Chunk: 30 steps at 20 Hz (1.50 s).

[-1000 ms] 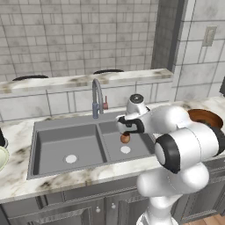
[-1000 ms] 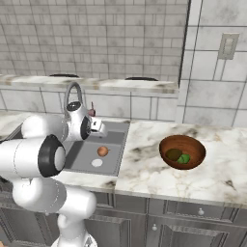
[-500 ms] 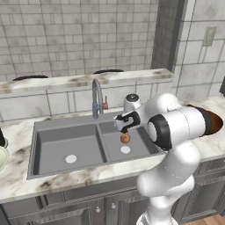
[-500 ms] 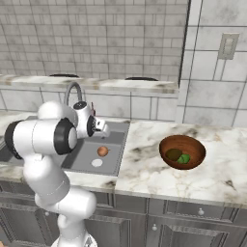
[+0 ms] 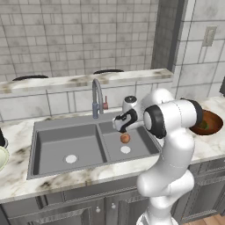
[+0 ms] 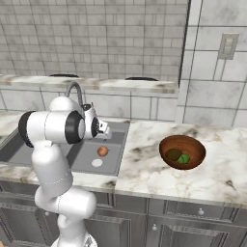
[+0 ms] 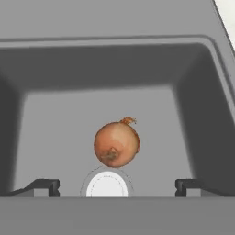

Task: Pick the avocados from the cabinet and place them in one bowl. Pick the onion from the sink and place it in the other bowl.

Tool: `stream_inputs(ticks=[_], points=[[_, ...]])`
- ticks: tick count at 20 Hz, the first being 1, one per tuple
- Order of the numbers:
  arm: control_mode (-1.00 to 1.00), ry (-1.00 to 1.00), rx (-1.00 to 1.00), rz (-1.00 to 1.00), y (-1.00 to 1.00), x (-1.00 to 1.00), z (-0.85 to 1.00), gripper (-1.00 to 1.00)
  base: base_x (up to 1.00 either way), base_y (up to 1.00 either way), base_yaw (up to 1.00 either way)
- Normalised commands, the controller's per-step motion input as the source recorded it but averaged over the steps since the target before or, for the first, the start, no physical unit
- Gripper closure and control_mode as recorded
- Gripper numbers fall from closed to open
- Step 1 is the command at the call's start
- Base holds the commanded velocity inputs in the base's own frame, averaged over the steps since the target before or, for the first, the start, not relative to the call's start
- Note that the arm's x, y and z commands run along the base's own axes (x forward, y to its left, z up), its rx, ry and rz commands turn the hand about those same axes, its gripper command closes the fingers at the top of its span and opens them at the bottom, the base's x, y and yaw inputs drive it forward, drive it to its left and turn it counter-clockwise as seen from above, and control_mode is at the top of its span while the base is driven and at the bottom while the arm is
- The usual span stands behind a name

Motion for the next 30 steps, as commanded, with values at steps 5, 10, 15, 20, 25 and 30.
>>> stream_inputs(ticks=[5, 10, 15, 20, 25, 30], points=[[-1.00, 0.00, 0.03, 0.00, -0.08, 0.13, -0.33, -1.00, 0.00, 0.00, 0.00], [-1.00, 0.00, 0.01, 0.00, -0.07, 0.09, -0.36, -1.00, 0.00, 0.00, 0.00], [-1.00, 0.00, 0.00, 0.00, -0.01, 0.05, -0.35, -1.00, 0.00, 0.00, 0.00], [-1.00, 0.00, 0.00, 0.00, 0.00, 0.02, -0.33, -1.00, 0.00, 0.00, 0.00], [-1.00, 0.00, 0.00, 0.00, 0.00, 0.14, -0.27, -1.00, 0.00, 0.00, 0.00], [-1.00, 0.00, 0.00, 0.01, 0.00, 0.22, -0.22, -1.00, 0.00, 0.00, 0.00]])
